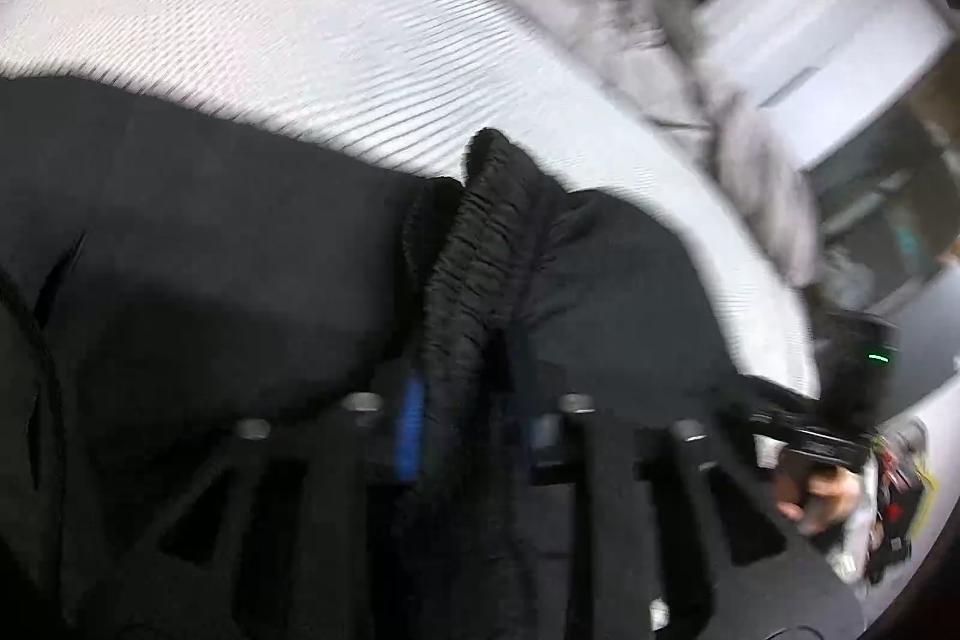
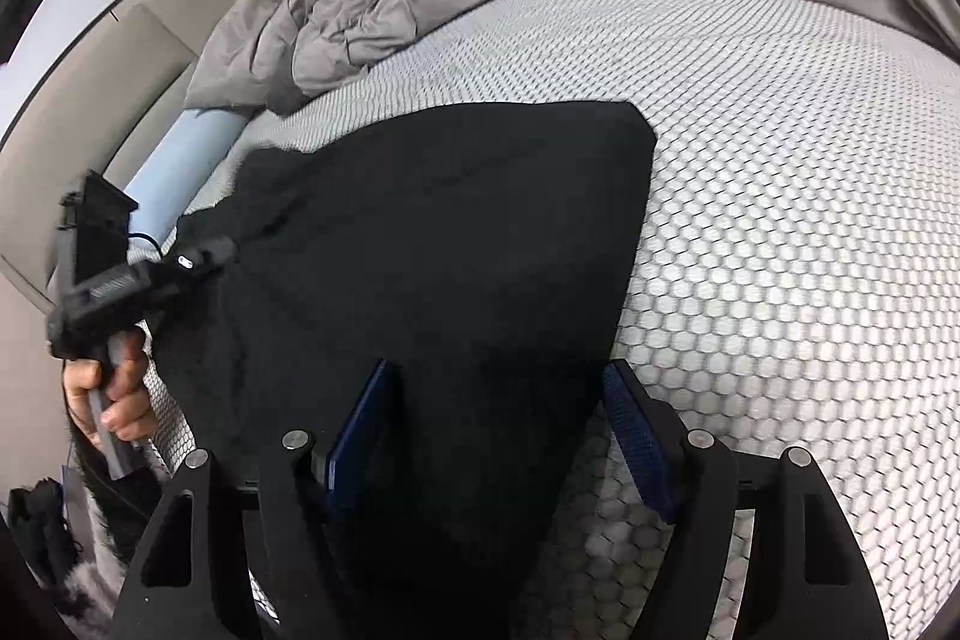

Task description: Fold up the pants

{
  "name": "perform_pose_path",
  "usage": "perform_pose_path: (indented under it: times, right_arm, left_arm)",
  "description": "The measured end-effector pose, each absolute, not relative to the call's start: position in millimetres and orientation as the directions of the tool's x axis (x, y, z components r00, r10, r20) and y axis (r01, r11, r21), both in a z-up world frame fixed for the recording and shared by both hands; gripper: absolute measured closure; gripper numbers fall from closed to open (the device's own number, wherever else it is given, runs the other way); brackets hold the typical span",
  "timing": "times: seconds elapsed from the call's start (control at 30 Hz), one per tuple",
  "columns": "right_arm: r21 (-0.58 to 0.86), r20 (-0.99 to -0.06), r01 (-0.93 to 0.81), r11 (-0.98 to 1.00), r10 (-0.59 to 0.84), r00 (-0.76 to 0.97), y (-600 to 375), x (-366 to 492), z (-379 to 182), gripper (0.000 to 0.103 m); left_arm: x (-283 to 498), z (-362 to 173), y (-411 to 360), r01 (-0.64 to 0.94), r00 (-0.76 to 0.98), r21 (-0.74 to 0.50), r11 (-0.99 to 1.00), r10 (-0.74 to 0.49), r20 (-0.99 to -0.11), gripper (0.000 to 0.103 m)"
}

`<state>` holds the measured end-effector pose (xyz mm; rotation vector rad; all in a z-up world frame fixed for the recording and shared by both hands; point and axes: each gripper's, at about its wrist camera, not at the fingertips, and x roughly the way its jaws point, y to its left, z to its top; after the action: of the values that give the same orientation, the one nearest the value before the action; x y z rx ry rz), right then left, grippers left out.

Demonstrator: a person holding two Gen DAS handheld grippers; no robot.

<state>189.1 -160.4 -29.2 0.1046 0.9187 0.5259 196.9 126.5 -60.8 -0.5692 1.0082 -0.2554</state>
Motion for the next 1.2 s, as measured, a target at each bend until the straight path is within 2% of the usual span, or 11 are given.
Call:
perform_pose_path:
  times: [0.07,0.13,0.27,0.4,0.47,0.67,0.9,0.93,0.97,1.03,1.2]
  right_arm:
    - [0.288,-0.743,-0.397,0.872,0.465,0.481,-158,188,-32,0.030]
    - [0.279,-0.747,-0.396,0.875,0.457,0.483,-164,181,-32,0.030]
    - [0.300,-0.739,-0.414,0.859,0.484,0.469,-188,150,-33,0.030]
    - [0.317,-0.728,-0.443,0.839,0.515,0.453,-208,121,-37,0.030]
    - [0.314,-0.736,-0.450,0.836,0.514,0.440,-216,108,-45,0.030]
    - [0.219,-0.743,-0.484,0.847,0.466,0.481,-217,68,-51,0.030]
    - [0.471,-0.585,-0.373,0.799,0.600,0.546,-260,93,-29,0.030]
    - [0.515,-0.573,-0.350,0.783,0.618,0.539,-262,103,-31,0.035]
    - [0.558,-0.561,-0.333,0.760,0.641,0.523,-265,112,-35,0.040]
    - [0.598,-0.572,-0.300,0.743,0.658,0.491,-263,126,-43,0.043]
    - [0.563,-0.591,-0.343,0.752,0.657,0.469,-241,133,-40,0.045]
  left_arm:
    - [195,-63,130,-0.076,0.519,-0.562,0.823,-0.449,-0.727,0.064]
    - [189,-57,131,-0.071,0.532,-0.532,0.844,-0.419,-0.735,0.050]
    - [168,-25,120,-0.006,0.614,-0.473,0.881,-0.370,-0.697,0.041]
    - [149,12,89,0.127,0.654,-0.439,0.890,-0.408,-0.637,0.021]
    - [146,17,63,0.184,0.637,-0.433,0.883,-0.442,-0.631,0.019]
    - [143,-1,-37,0.349,0.469,-0.392,0.851,-0.521,-0.713,0.019]
    - [87,21,-97,0.544,0.419,-0.337,0.768,-0.597,-0.685,0.019]
    - [75,23,-112,0.603,0.390,-0.311,0.735,-0.611,-0.689,0.021]
    - [69,23,-125,0.639,0.371,-0.289,0.713,-0.614,-0.696,0.024]
    - [52,20,-144,0.702,0.333,-0.244,0.669,-0.611,-0.718,0.044]
    - [40,6,-174,0.730,0.360,-0.134,0.670,-0.543,-0.759,0.048]
